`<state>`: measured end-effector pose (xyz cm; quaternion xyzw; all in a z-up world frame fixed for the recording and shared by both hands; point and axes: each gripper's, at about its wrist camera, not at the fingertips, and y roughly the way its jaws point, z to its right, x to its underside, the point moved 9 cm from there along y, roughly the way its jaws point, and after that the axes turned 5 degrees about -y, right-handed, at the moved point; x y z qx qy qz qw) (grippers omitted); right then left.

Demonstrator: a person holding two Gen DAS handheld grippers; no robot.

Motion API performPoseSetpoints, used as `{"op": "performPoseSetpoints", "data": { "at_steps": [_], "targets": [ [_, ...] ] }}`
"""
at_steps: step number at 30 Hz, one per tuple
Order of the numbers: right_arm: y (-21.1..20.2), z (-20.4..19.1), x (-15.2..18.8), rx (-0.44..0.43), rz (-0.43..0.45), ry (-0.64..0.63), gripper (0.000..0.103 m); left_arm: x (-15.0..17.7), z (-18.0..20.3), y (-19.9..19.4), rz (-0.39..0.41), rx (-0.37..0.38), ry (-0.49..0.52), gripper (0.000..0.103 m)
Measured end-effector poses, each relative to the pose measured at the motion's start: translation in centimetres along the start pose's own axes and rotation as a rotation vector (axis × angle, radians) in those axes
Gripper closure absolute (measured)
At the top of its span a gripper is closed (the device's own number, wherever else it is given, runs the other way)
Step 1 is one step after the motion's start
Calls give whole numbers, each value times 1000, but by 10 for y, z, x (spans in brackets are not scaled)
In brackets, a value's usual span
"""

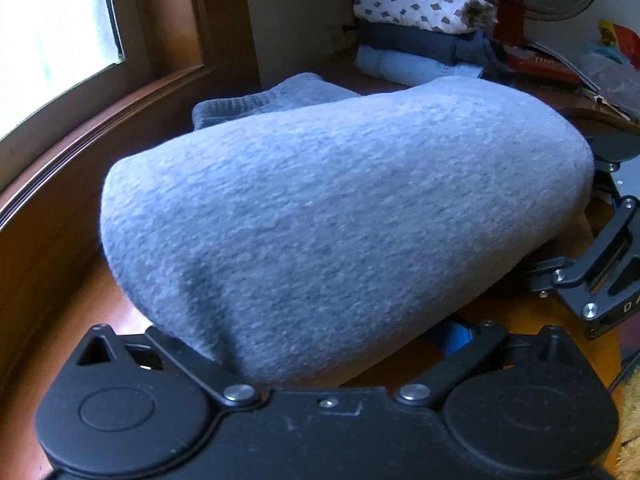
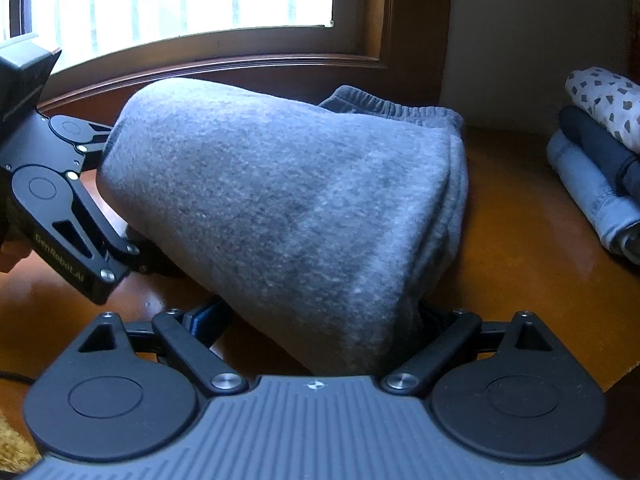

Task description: Fold clothes

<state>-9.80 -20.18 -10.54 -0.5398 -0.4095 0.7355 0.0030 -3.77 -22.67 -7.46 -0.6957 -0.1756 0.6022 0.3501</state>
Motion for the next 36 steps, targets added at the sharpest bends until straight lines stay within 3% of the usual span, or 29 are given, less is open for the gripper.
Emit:
{"op": "performPoseSetpoints", "data": {
  "at_steps": [9,20,25,29,33,36],
  "targets": [
    [-27,-6,12,-18,8,76,13,15,25,-29,-13,57,-42,0],
    [-68,-41,38,-94,-14,5,13,58,55,-79,-53,36,-94,0],
    [-71,-53,39,-145,-27,-47,13,68,56,-90,-60,-12,-131,0],
    [-71,-52,37,-168,-35,-73,13,74,47,-97,-42,-121,-148,0],
    [-80,-40,36,-169,-28,-70,14,85,40,-102,-63,-184,-162,0],
    [-90,-31,39,-153,-26,-73,16,82,36,-107,-21,-229,-184,5]
  ]
}}
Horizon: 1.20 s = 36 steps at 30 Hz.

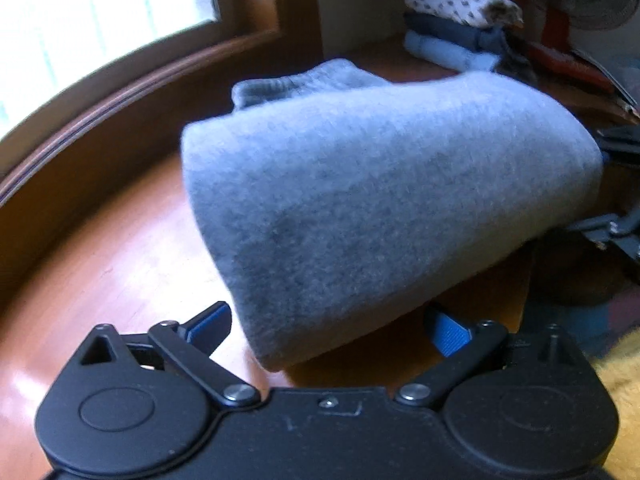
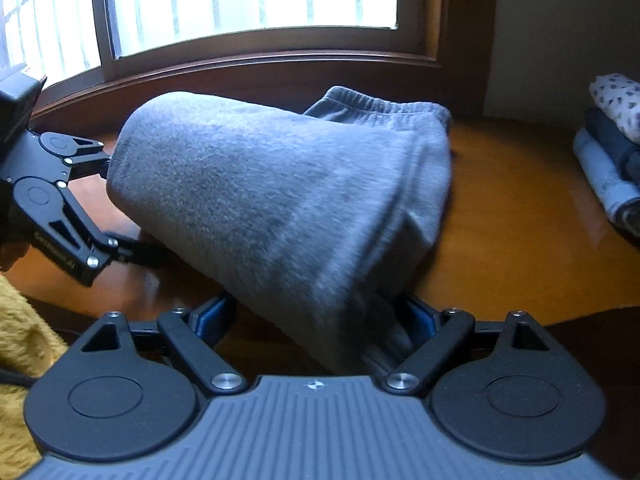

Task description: Fold clothes

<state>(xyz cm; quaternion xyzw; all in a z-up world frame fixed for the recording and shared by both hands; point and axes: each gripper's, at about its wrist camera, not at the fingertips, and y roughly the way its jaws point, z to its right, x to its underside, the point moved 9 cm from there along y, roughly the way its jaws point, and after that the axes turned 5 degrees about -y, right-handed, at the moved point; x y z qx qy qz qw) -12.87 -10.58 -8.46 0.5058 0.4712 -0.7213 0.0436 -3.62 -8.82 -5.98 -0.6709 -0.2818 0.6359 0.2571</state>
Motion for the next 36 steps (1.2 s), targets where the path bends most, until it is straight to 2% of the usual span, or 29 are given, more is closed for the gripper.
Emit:
{"op": "performPoseSetpoints", "data": {
  "at_steps": [3,6,8,10,12,14,19,26,30,32,36],
  "targets": [
    [-7,6,4,22,4,8,19,1,2,3,6,-3,-8,12],
    [-2,7,10,5,3,19,19,2,7,13,-2,22,8,13],
    [9,5,13,1,-6,-5,19,-3,11,18,-2,43,13,16],
    [21,2,12,5,-18,-47,26,-7,17,17,6,48,34,20],
    [24,-1,5,0,-1,-60,44,-9,23,15,15,49,59,23],
    [23,-3,-1,2,4,-72,47,-13,23,8,21,70,37,24],
    [-7,-3,-17,-62,13,-38,48,-25,28,-27,49,110,43,24],
    [-40,-7,-42,-59,31,-65,47,-52,30,-65,108,201,13,24],
    [-40,2,-52,-85,69,2,47,-66,16,-59,92,227,-62,24],
    [-35,14,-61,-120,87,78,47,-73,8,-51,84,238,-104,24],
    [-26,36,-84,-156,153,196,47,-91,-1,-34,82,233,-131,22]
  ]
}}
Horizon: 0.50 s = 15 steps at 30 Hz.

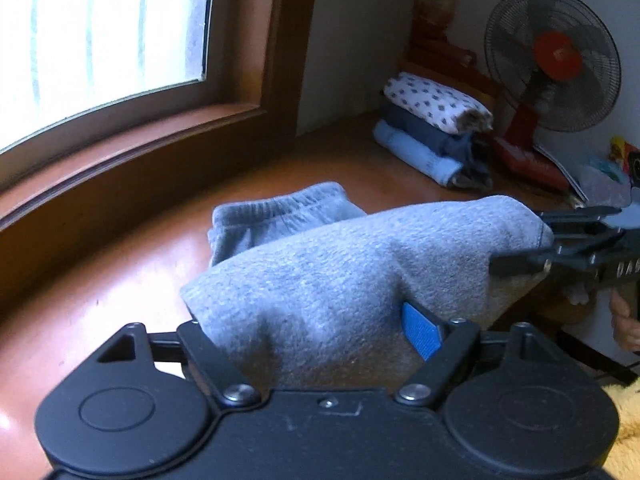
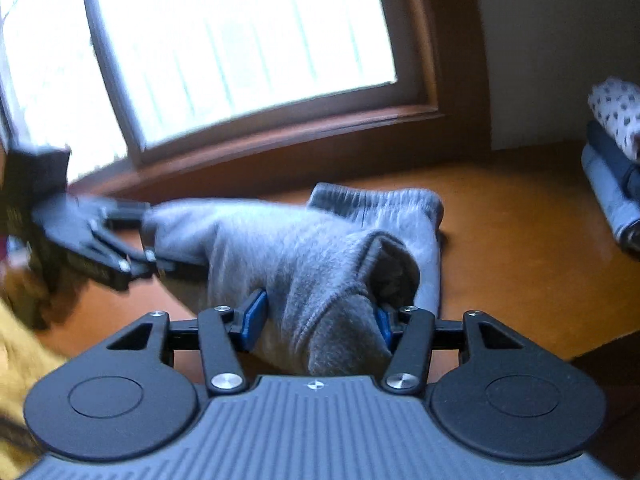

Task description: Fold clothes

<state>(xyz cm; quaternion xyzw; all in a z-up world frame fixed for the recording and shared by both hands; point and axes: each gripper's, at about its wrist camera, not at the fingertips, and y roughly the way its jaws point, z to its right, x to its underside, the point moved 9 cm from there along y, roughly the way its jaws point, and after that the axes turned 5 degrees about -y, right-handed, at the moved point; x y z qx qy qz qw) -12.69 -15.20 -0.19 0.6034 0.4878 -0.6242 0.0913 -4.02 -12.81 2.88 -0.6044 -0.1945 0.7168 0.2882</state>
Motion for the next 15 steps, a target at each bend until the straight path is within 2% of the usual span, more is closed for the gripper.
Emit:
{"op": "performPoseSetpoints", "data": {
  "at_steps": [6,10,13,15],
  "targets": [
    [27,26,-31,12,36,6,46,-21,-16,24,-22,-16,-51,20],
    [48,48,-50,-17,50,61,45,-38,-33,39,-35,-30,-79,18],
    [70,67,-63,-17,38,88,45,-54,-50,55,-40,-92,-81,12],
    [87,78,-70,-9,21,100,45,-66,-63,68,-44,-160,-76,2]
  ]
}}
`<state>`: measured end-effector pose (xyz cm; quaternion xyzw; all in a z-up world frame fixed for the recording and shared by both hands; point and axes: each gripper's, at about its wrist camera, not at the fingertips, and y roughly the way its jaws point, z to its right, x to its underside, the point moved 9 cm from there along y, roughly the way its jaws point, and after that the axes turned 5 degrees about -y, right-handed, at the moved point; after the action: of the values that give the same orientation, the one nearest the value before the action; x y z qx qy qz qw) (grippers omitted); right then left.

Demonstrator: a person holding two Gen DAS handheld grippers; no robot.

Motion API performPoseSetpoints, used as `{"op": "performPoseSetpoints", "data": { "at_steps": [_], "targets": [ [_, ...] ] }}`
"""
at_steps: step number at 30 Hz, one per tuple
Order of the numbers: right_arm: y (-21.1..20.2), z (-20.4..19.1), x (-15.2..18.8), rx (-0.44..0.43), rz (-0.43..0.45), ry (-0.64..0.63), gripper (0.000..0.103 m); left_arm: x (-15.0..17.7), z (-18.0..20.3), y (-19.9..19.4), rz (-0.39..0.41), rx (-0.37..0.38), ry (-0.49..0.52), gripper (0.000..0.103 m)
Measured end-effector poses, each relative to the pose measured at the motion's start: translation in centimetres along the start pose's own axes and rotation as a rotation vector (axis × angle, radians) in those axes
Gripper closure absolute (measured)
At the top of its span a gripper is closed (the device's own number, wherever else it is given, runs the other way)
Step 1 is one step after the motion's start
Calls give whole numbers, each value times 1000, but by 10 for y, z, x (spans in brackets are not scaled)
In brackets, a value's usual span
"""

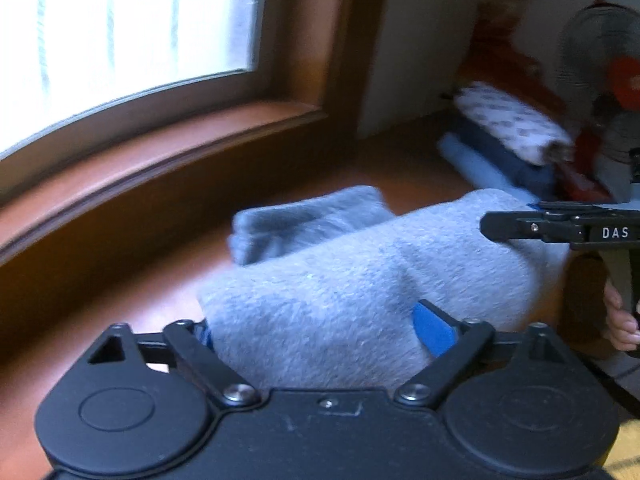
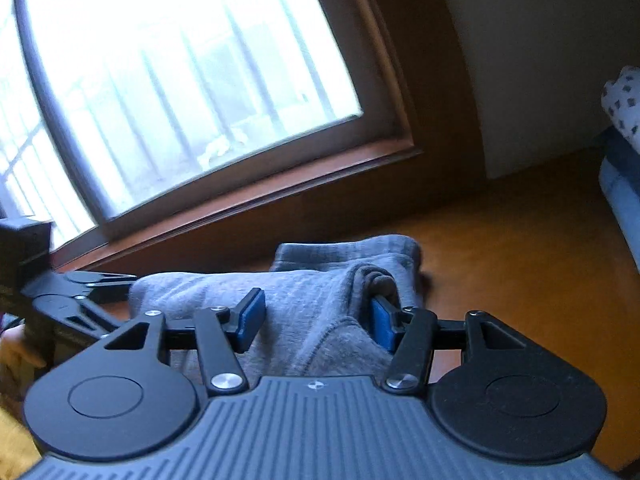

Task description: Fold clothes

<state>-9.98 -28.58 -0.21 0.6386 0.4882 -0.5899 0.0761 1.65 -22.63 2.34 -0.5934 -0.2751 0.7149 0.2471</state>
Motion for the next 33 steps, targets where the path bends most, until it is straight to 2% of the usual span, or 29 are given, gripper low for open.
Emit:
{"op": "performPoseSetpoints", "data": {
  "at_steps": [2,5,7,8,9,16,21,23,26,30,33],
  "targets": [
    [22,12,-7,18,-25,12,44,-11,-8,14,-5,-77,20,0],
    [53,25,-10,58,-69,4,43,-19,-15,38,-31,-128,35,0],
    [71,34,-8,111,-102,-45,38,-24,-20,53,-48,-162,45,0],
    [80,38,-6,140,-119,-74,32,-25,-21,60,-56,-172,47,0],
    [85,41,-4,152,-126,-89,27,-23,-23,65,-63,-174,45,0],
    [92,57,8,151,-116,-43,17,-19,-36,80,-72,-145,-44,0],
    [95,64,11,157,-96,15,11,-19,-35,77,-55,-167,-61,0],
    [94,64,10,161,-82,23,11,-19,-33,75,-44,-178,-59,0],
    [81,59,1,161,-26,32,14,-26,-30,59,13,-176,-68,0],
    [39,45,-19,156,93,-1,15,-22,-35,25,65,-144,-110,0],
    [6,40,-18,150,127,-6,14,-12,-40,1,78,-126,-137,0]
  ]
}}
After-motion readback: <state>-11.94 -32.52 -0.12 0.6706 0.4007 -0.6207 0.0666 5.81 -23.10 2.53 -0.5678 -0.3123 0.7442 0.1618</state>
